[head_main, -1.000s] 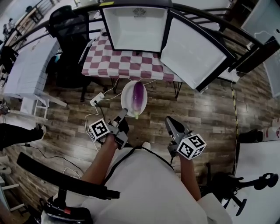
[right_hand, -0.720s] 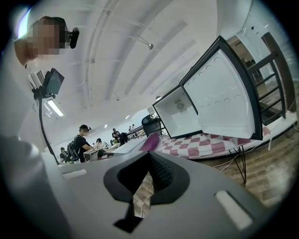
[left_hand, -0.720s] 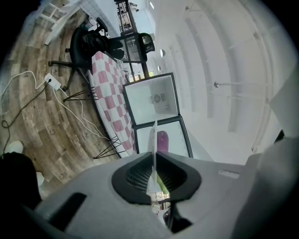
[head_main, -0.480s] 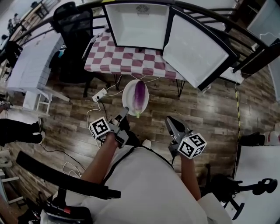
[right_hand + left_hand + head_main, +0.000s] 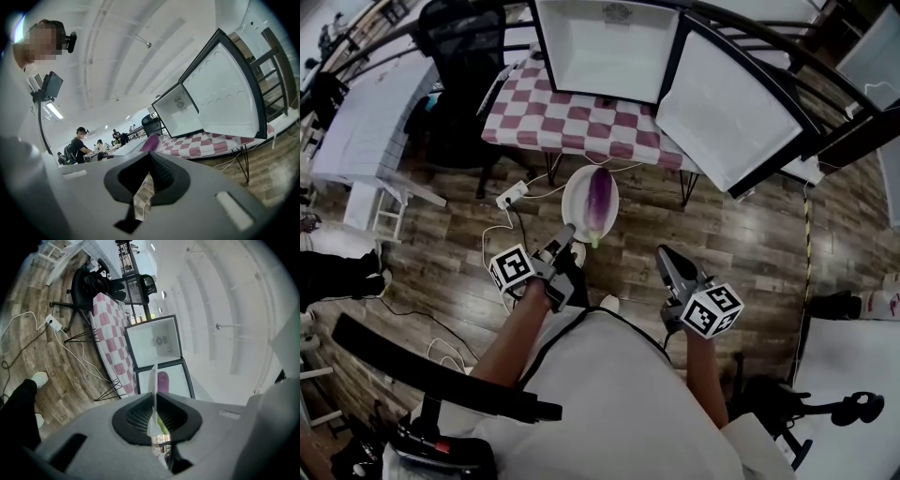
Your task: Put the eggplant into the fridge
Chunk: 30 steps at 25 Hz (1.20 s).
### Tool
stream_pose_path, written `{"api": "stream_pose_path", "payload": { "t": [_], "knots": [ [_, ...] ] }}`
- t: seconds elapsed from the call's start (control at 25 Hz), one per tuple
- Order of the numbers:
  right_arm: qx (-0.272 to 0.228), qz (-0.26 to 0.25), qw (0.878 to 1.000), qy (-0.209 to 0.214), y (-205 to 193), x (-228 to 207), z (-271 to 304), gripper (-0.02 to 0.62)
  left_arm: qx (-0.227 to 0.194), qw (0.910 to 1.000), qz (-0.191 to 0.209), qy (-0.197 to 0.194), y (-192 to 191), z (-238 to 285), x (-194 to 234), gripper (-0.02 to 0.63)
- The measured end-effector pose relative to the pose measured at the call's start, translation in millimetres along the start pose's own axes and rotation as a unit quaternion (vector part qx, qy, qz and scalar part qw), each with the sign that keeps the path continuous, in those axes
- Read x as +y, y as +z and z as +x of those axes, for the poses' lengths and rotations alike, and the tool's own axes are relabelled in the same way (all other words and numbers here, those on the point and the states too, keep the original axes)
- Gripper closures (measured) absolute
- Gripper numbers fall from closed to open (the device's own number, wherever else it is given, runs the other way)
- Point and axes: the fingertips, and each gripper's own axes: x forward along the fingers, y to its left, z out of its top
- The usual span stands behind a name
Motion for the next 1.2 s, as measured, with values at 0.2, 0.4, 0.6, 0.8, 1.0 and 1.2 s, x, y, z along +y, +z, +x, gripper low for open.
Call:
{"api": "stream_pose_path", "payload": {
  "t": [0.2, 0.4, 0.6, 0.8, 1.0, 1.2],
  "knots": [
    [0.001, 0.001, 1.0, -0.008, 6, -6, 22, 0.588, 0.002, 0.9997, -0.002, 0.025, 21, 7, 16, 0.572],
    [-0.001, 0.001, 1.0, -0.001, 22, -7, 55, 0.589, 0.004, 1.0, 0.0, 0.008, 53, 28, 10, 0.572],
    [-0.007, 0.012, 1.0, -0.008, 39, -17, 89, 0.589, 0.014, 0.9995, 0.003, 0.028, 87, 48, 22, 0.572],
    [-0.009, 0.012, 1.0, -0.018, 59, -29, 125, 0.589, 0.025, 0.9997, -0.003, -0.008, 122, 81, 9, 0.572],
    [-0.007, 0.006, 1.0, -0.029, 77, -35, 161, 0.589, 0.035, 0.9994, 0.0, 0.004, 158, 101, 16, 0.572],
    [0.002, -0.009, 0.999, -0.036, 82, -34, 195, 0.588, 0.038, 0.9992, -0.006, -0.011, 191, 112, 17, 0.572]
  ]
}}
